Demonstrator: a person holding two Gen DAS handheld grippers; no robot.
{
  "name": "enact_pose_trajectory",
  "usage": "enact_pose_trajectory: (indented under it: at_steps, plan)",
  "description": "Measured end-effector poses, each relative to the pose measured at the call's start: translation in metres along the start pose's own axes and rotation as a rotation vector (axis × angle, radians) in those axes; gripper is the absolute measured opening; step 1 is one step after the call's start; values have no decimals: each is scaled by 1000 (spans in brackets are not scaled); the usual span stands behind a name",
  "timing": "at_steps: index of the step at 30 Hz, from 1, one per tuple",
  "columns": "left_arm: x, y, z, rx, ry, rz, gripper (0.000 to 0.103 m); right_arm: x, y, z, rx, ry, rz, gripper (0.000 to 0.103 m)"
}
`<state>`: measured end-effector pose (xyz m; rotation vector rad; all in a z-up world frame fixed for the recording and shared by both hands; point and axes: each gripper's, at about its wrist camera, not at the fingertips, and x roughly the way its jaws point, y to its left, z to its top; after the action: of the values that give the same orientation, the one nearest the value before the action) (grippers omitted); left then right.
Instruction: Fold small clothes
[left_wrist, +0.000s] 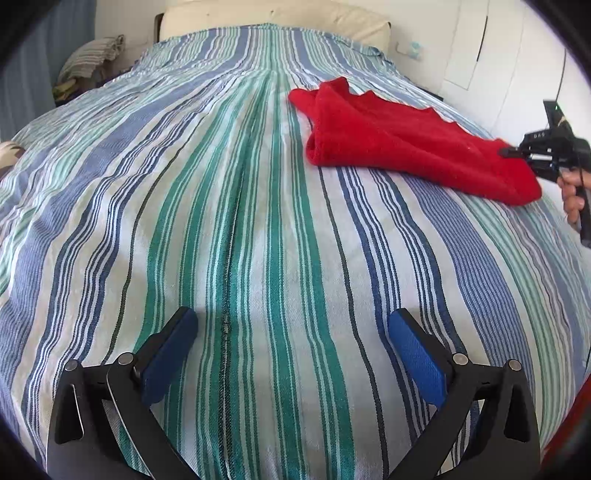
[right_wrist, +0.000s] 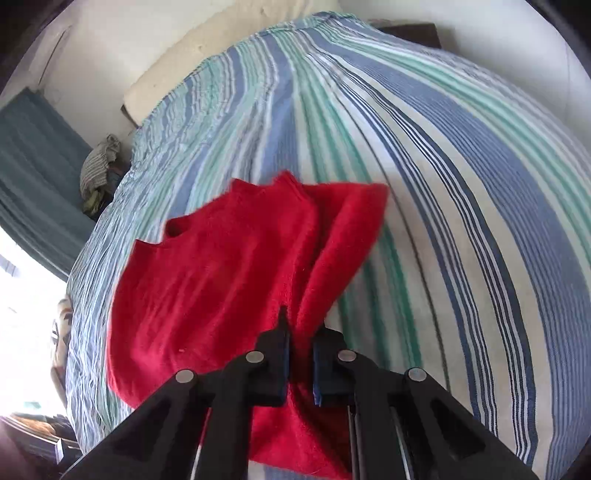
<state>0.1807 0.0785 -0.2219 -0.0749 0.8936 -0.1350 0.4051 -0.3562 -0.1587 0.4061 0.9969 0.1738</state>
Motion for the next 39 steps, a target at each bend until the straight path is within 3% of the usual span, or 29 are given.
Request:
enact_pose_trajectory:
  at_steps: [6, 11, 13, 15, 16, 18, 20, 22, 24, 26, 28, 32, 35, 39]
  plan:
    - [4, -3, 2, 3, 6, 22, 103, -12, 146, 20, -182, -5, 141, 9]
    - [2, -2, 0, 1, -3, 9, 103, 45, 248, 0, -287, 57, 161, 9]
    - [1, -2, -1, 3, -7, 8, 103, 81, 265, -18, -285, 150, 158, 17]
    - [1, -1, -2, 3, -9, 6, 103, 109, 265, -39, -225, 302, 219, 33]
    - [1, -1, -2, 3, -10, 5, 103, 112, 262, -46, -184, 326, 279, 33]
    - [1, 0, -2, 3, -10, 5, 103, 96, 255, -49, -127, 300, 440, 35]
    - [2, 1, -2, 3, -9, 9, 103, 70, 243, -41, -120, 232, 497, 39]
    - [2, 0, -2, 5, -8, 15, 103, 44, 230, -30, -166, 148, 447, 40]
    - [2, -1, -1, 6, -7, 20, 103, 29, 219, -24, -254, 75, 268, 40]
    - [3, -2, -2, 6, -7, 23, 103, 31, 208, -26, -298, 84, 142, 40]
    - [2, -3, -2, 6, -8, 24, 103, 45, 207, -40, -339, 124, 94, 40]
    - [1, -3, -3, 3, -14, 20, 103, 71, 238, -85, -468, 115, 179, 39]
    - [1, -2, -4, 2, -18, 16, 103, 103, 256, -129, -547, 204, 186, 39]
    - [0, -2, -5, 2, -21, 14, 103, 98, 254, -130, -528, 193, 219, 39]
